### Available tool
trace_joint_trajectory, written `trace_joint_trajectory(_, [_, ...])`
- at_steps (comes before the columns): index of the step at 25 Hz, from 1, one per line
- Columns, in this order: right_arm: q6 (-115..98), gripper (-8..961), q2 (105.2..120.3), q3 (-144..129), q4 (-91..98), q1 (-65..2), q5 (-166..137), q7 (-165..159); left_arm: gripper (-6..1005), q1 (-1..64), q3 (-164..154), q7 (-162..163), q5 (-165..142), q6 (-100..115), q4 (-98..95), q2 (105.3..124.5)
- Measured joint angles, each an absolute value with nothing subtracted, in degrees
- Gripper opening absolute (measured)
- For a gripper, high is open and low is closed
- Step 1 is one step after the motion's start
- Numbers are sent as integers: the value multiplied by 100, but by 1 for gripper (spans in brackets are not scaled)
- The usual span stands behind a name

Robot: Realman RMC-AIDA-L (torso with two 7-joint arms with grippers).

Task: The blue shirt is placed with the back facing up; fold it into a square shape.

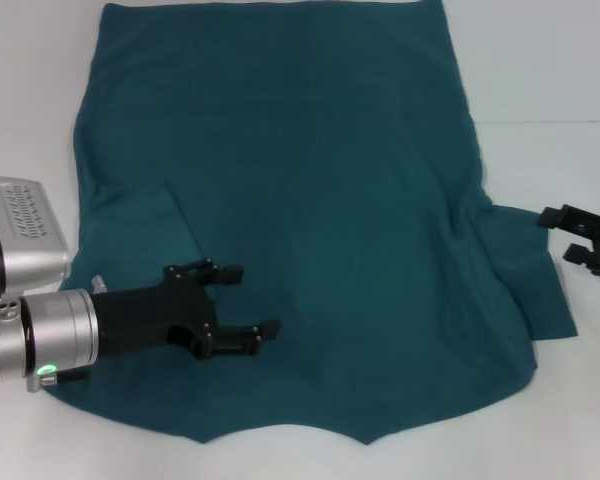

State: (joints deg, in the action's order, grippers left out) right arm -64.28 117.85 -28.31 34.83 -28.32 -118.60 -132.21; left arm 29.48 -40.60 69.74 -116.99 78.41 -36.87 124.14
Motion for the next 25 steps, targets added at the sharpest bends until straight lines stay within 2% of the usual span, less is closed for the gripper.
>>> trace_joint_trajectory(6, [-6296,887,11916,-2831,3480,-2878,-11855,-13224,898,2945,-4040,6963,-11698,7844,-3683,12419])
trace_joint_trajectory(25, [-6139,877,11946,-2812,3190,-2939,-11832,-13165,891,2936,-4048,6970,-11697,7809,-3682,12410])
